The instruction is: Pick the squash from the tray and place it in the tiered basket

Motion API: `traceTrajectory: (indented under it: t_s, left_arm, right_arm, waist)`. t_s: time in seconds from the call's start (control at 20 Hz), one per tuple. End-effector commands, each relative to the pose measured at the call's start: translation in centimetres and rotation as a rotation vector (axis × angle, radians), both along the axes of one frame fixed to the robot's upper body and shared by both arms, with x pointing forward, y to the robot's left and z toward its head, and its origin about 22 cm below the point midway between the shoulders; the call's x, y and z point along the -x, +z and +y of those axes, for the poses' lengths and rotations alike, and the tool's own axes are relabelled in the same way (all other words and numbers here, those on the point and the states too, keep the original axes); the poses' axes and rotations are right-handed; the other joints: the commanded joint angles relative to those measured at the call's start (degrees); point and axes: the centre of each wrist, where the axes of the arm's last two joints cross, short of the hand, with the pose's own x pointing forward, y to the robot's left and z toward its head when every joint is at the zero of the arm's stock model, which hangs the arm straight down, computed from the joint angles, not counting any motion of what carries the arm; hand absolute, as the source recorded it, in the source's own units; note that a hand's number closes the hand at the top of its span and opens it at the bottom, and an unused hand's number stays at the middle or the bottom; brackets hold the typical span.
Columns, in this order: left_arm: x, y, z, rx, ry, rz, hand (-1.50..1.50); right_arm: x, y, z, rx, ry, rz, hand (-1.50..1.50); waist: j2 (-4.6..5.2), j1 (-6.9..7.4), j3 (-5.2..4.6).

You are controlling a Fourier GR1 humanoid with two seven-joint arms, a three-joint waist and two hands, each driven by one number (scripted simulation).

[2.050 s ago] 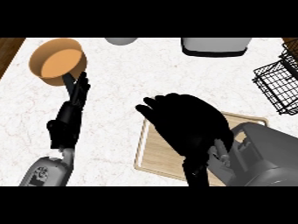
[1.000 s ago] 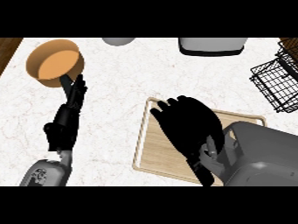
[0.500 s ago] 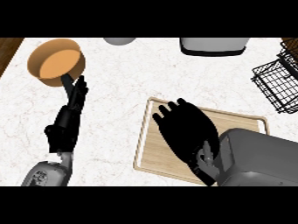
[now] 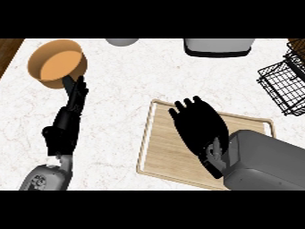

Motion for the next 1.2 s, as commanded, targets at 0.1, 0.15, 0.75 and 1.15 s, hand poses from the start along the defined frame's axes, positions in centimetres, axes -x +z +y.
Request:
traceTrajectory:
  t_s: [0.1, 0.15, 0.75, 1.15]
  left_arm:
    - [0.0, 1.4, -0.5, 0.014, -0.013, -0.001, 0.00]
    - [-0.3, -1.7, -1.3, 0.019, 0.009, 0.008, 0.00]
    - [0.2, -0.3, 1.4, 0.003, -0.002, -0.011, 0.00]
    - [0.1, -1.2, -2.2, -0.004, -0.005, -0.005, 0.00]
  right_arm:
    - [1.0, -1.9, -1.4, 0.040, -0.089, -0.001, -1.50]
    - [1.5, -0.8, -2.4, 0.028, -0.079, 0.006, -1.50]
    - [-1.1, -2.0, -1.0, 0.011, -0.053, 0.050, -1.50]
    - [-2.0, -4.4, -0.5, 0.030, -0.073, 0.082, -1.50]
  waist:
    - [-0.04, -0.06, 0.02]
    - [0.01, -0.55, -0.01]
    - [0.08, 0.27, -0.01]
    - [0.13, 0.24, 0.01]
